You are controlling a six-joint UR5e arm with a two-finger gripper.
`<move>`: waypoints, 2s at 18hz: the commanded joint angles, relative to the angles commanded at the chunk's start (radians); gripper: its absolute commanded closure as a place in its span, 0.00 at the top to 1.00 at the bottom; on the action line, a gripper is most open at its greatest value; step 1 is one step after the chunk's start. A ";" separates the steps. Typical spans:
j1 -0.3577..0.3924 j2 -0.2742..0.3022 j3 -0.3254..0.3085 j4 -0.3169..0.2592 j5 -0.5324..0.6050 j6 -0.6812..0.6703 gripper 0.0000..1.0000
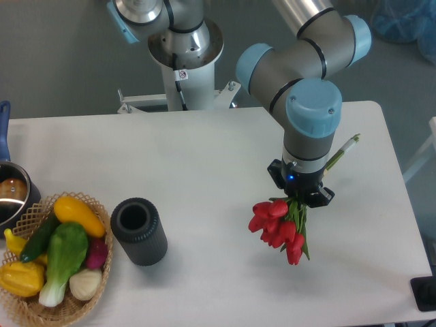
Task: Insert the flowers into the vase
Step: 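Carry the red tulip bunch with the gripper toward the black vase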
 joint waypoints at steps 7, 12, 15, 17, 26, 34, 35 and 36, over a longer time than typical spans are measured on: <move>-0.012 0.003 -0.002 -0.020 -0.012 -0.003 0.00; -0.014 0.032 -0.034 -0.018 -0.101 -0.002 0.00; -0.017 0.049 -0.035 -0.011 -0.162 -0.011 0.00; -0.012 0.070 -0.037 0.033 -0.242 -0.024 0.00; 0.031 0.115 -0.091 0.324 -0.736 -0.236 0.00; 0.018 0.103 -0.077 0.413 -0.981 -0.417 0.04; 0.017 0.101 -0.078 0.414 -1.003 -0.419 0.08; 0.017 0.101 -0.086 0.414 -1.037 -0.429 0.08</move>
